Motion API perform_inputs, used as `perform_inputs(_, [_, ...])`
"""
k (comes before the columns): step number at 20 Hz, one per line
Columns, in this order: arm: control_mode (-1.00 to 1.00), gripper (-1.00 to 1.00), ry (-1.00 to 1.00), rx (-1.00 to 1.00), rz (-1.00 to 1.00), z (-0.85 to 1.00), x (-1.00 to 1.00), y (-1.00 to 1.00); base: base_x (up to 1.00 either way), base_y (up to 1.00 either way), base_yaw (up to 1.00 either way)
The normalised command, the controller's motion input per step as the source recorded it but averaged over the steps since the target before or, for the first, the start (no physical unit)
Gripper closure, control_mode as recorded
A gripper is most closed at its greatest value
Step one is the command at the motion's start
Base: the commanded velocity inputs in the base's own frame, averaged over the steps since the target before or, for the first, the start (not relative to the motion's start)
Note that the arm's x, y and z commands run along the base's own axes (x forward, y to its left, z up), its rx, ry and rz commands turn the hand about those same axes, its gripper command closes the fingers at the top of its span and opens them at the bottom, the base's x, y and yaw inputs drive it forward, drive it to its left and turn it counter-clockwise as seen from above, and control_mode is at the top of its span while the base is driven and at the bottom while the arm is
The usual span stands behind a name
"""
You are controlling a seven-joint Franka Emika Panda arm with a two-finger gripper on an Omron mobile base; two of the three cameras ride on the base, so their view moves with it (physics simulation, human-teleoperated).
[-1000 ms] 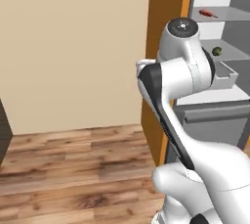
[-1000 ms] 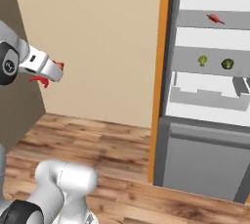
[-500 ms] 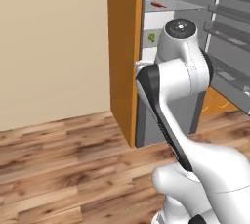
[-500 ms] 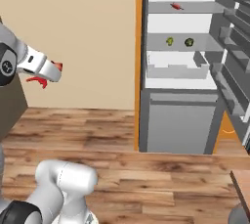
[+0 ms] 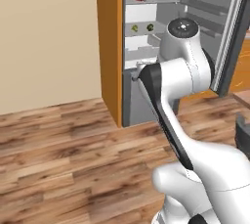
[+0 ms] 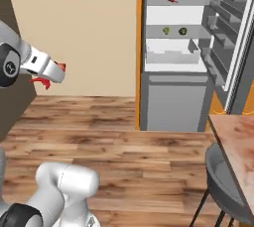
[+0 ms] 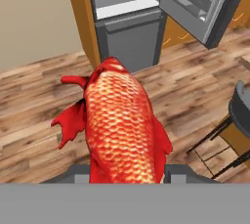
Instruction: Place one broccoli and one fish in each tupperware on the nearby counter, to pack two identical lunches.
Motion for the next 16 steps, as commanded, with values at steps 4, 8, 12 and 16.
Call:
perform_inputs(4, [1.0, 1.0, 0.0, 0.0, 0.0, 0.0, 0.0, 0.0, -1.0, -0.66, 0.12])
perform_inputs(8, [1.0, 1.0, 0.0, 0.0, 0.0, 0.0, 0.0, 0.0, -1.0, -0.95, 0.13])
perform_inputs(12, [1.0, 1.0, 0.0, 0.0, 0.0, 0.0, 0.0, 0.0, -1.0, -1.0, 0.07])
perform_inputs(16, [1.0, 1.0, 0.0, 0.0, 0.0, 0.0, 0.0, 0.0, -1.0, -0.6, 0.01])
